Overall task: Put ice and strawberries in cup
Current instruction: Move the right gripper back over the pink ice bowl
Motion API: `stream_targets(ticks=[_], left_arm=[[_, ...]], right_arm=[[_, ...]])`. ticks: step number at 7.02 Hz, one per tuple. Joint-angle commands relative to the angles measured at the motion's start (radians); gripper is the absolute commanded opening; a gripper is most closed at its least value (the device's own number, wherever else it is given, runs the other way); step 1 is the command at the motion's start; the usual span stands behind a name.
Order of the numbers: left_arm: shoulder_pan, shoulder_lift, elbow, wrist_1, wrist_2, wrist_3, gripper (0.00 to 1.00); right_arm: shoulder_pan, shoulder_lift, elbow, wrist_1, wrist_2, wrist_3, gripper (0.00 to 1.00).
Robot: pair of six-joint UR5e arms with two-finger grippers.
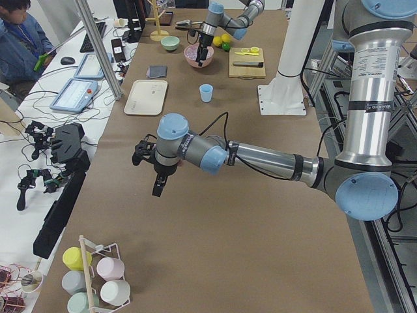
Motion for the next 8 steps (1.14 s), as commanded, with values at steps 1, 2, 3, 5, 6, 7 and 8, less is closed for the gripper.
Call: stream_targets(ticks=[1, 2, 3, 5, 6, 7, 8], left_arm=[[0.001, 0.005, -0.005, -0.017, -0.002, -0.001, 0.98], [0.001, 0.015, -0.005, -0.04, -0.002, -0.001, 0.98], [0.001, 0.015, -0.006, -0.043, -0.002, -0.013, 0.98], [0.001, 0.015, -0.006, -0.044, 0.0, -0.013, 0.98], [0.001, 0.015, -0.006, -0.044, 0.004, -0.013, 0.98], [0.001, 0.015, -0.006, -0.044, 0.007, -0.013, 0.98], [0.001, 0.017, -0.011, -0.044, 0.009, -0.013, 0.98]], right_arm=[[0.116, -0.087, 0.021, 0.005, 0.108, -0.064, 1.0], [0.147, -0.13, 0.018, 0.006, 0.119, -0.107, 1.0], [0.165, -0.154, 0.015, 0.003, 0.115, -0.111, 1.0], [0.19, -0.245, 0.009, 0.005, 0.1, -0.114, 0.98], [0.189, -0.257, 0.001, 0.003, 0.084, -0.114, 0.97], [0.173, -0.257, -0.006, 0.003, 0.057, -0.109, 0.89], [0.135, -0.256, -0.012, 0.002, 0.023, -0.1, 0.77]])
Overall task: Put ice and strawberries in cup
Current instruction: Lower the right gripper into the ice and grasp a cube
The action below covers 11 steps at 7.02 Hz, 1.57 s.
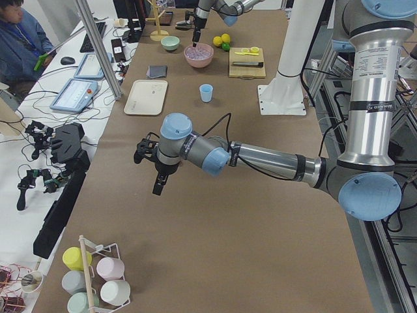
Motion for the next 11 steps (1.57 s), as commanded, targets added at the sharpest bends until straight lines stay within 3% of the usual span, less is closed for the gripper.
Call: stream_targets(ticks=[1, 4, 9, 11], left_arm=[[0.0, 0.001, -0.002, 0.0, 0.003, 0.0, 0.98], [-0.003, 0.009, -0.012, 0.0, 0.003, 0.0, 0.98], [-0.001, 0.015, -0.017, 0.001, 0.003, 0.003, 0.98], [-0.001, 0.016, -0.021, 0.0, 0.003, 0.001, 0.98]], right_arm=[[-0.055, -0.003, -0.023, 0.002, -0.059, 0.011, 0.76], [-0.116, 0.011, -0.033, 0.002, -0.079, 0.045, 0.85], [-0.15, -0.003, -0.051, 0.002, -0.116, 0.053, 0.75], [-0.151, 0.005, -0.056, 0.0, -0.115, 0.047, 0.23]])
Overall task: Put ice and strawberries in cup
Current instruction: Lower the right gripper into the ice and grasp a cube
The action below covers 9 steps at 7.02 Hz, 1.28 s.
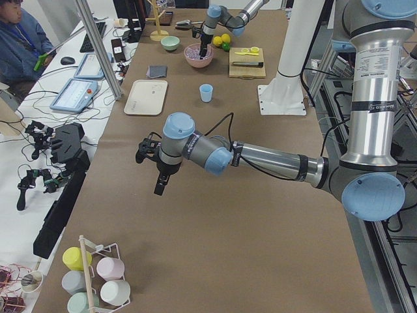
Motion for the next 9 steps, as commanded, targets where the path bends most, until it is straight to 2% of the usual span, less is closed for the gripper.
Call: stream_targets(ticks=[1, 2, 4, 6, 9], left_arm=[[0.0, 0.0, -0.003, 0.0, 0.0, -0.001, 0.98], [0.0, 0.0, 0.0, 0.0, 0.0, -0.001, 0.98], [0.002, 0.0, 0.005, 0.0, 0.0, 0.0, 0.98], [0.003, 0.0, 0.005, 0.0, 0.0, -0.003, 0.98], [0.003, 0.001, 0.005, 0.0, -0.002, -0.003, 0.98]], right_arm=[[-0.001, 0.005, -0.001, -0.001, 0.004, -0.004, 0.07], [0.004, 0.008, 0.004, -0.002, 0.007, -0.004, 0.0], [0.031, 0.01, 0.012, -0.005, 0.021, -0.007, 0.0], [0.076, 0.011, 0.015, -0.007, 0.074, -0.01, 0.0], [0.105, 0.051, 0.073, -0.01, 0.111, -0.009, 0.0]])
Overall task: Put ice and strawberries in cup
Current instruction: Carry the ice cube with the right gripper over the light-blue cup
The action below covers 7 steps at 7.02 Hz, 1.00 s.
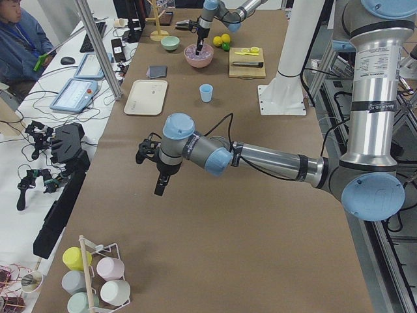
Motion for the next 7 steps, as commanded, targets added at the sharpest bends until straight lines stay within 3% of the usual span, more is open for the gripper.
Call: stream_targets(ticks=[1, 4, 7], left_arm=[[0.0, 0.009, -0.002, 0.0, -0.001, -0.002, 0.98], [0.0, 0.012, -0.002, 0.0, -0.005, -0.002, 0.98], [0.005, 0.01, -0.007, -0.002, -0.01, -0.021, 0.98]], right_arm=[[0.011, 0.075, 0.021, -0.003, 0.012, 0.013, 0.0], [-0.022, 0.18, 0.018, -0.002, -0.004, 0.021, 0.0], [-0.162, 0.252, 0.016, 0.008, -0.144, 0.021, 0.0]])
